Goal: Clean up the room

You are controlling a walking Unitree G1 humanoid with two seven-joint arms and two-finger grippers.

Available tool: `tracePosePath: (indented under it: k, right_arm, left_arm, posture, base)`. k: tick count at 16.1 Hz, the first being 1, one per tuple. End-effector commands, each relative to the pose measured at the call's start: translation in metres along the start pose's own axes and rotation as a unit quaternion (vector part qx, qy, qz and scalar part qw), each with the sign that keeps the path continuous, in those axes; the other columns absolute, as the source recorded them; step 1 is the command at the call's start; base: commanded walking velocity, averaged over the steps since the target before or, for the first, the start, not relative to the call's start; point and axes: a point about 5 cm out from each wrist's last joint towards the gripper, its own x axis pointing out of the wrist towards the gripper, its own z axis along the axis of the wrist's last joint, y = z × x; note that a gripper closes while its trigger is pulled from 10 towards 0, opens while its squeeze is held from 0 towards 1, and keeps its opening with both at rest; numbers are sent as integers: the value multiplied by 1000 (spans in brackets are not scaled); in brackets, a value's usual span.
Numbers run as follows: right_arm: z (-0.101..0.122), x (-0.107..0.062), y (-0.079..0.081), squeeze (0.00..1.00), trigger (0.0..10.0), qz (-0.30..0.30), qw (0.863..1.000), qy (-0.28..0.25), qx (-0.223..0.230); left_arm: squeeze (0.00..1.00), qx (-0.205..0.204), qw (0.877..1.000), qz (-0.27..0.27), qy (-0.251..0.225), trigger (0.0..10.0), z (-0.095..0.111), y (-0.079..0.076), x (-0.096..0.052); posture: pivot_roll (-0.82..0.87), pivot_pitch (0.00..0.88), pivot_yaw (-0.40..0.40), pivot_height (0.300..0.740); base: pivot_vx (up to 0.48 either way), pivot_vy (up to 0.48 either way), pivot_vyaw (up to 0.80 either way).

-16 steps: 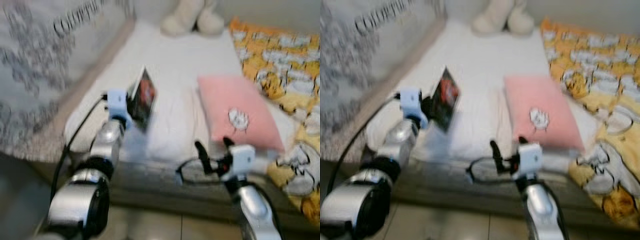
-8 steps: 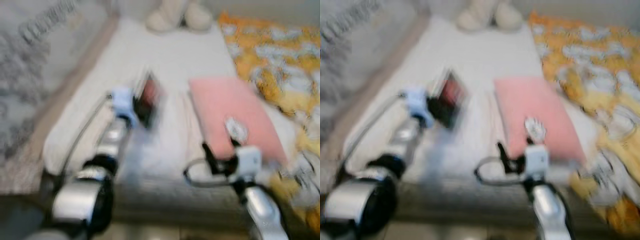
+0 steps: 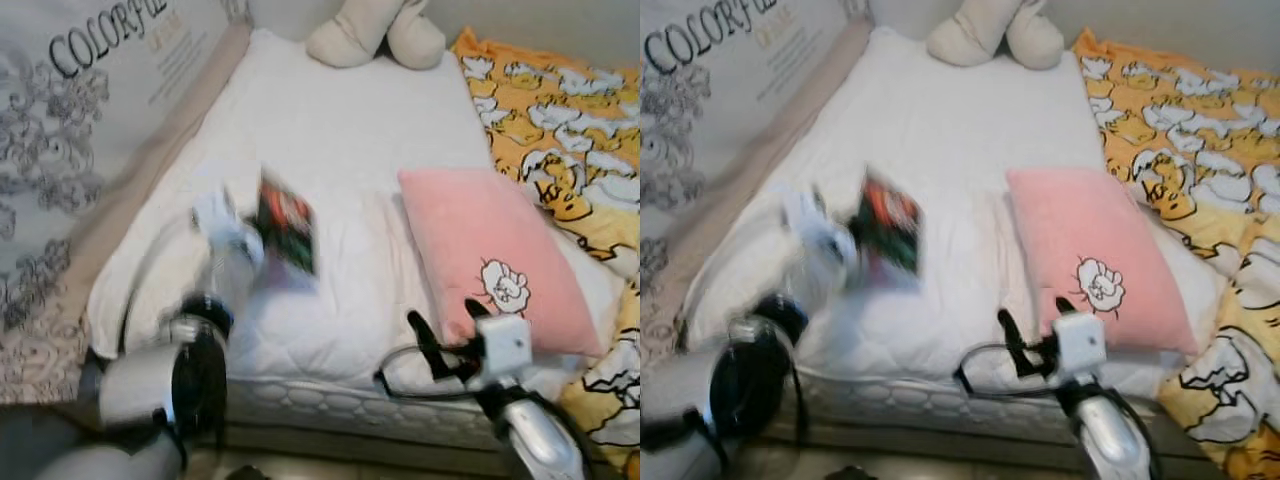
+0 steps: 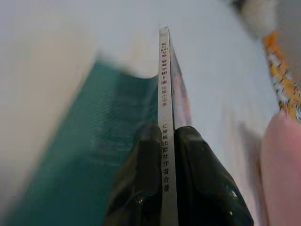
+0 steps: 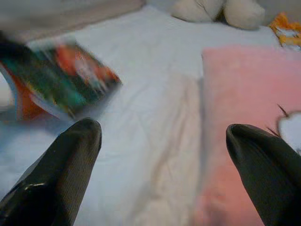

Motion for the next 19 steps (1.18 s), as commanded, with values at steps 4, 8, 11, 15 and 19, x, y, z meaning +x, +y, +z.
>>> tracePosePath:
  k: [4,8,11,15,19]
  right_arm:
    - [13,-15,-8,0,10000,-3,1000,1,-13]
    - [14,-16,-7,0,10000,-3,1000,7,-10]
    - [14,-16,-6,0,10000,-2,1000,10,-8]
    - [9,-16,-5,0,10000,-3,1000,17,-3]
    - [6,-14,-2,0,10000,5,1000,23,-2]
  left_arm:
    - [0,33,997,63,0,10000,-7,28,-6]
    - [0,128,987,47,-79,10000,43,20,-3]
    - [0,94,988,-76,-98,10000,50,-36,3]
    - [0,-118,981,-141,-55,10000,43,-51,4]
    - [0,-64,996,-16,-52,10000,39,13,-1]
  posture:
    - [-274,0,-95,740]
    - [-249,0,-96,740]
    - [-236,0,-91,740]
    - [-211,0,-83,740]
    - [-209,0,-93,740]
  base:
    - [0,0,0]
    - [0,0,0]
    - [0,0,0]
    - [0,0,0]
    - [0,0,0]
